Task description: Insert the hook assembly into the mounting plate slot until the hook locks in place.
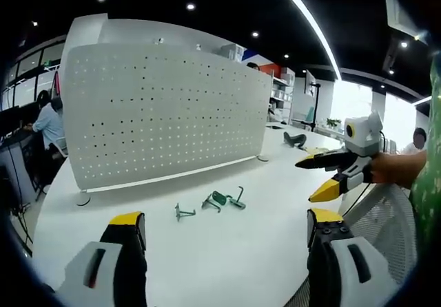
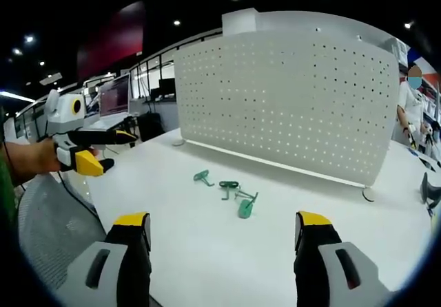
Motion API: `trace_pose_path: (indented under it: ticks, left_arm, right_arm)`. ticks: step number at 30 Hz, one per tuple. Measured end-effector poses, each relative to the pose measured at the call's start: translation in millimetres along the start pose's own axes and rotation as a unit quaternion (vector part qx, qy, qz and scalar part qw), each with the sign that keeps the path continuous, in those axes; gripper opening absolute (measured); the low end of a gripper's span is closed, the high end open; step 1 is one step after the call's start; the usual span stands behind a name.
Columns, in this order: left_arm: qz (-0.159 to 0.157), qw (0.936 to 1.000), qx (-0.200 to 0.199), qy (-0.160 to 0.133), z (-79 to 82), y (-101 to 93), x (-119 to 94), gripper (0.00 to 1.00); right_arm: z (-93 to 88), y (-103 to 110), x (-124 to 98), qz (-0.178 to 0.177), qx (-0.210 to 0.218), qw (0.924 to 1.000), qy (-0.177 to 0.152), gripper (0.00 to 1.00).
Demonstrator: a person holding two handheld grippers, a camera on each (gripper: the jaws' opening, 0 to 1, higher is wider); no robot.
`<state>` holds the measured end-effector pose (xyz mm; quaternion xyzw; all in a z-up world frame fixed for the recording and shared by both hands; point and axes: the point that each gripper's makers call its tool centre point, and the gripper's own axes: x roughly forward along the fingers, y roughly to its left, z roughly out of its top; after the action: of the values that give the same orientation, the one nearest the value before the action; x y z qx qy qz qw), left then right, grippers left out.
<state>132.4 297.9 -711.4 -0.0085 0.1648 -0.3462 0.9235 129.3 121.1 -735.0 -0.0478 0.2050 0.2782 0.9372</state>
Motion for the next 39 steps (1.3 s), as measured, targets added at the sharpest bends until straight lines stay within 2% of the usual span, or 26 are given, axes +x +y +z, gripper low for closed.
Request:
trace_pose_path:
  ticks: [39]
  left_arm:
    - [-0.001, 1.0000, 0.005, 0.004, -1.1, -0.4, 0.3, 0.99]
  right_arm:
    - [-2.1, 0.4, 1.2, 0.002, 0.000, 1.0000, 0.006, 0.86]
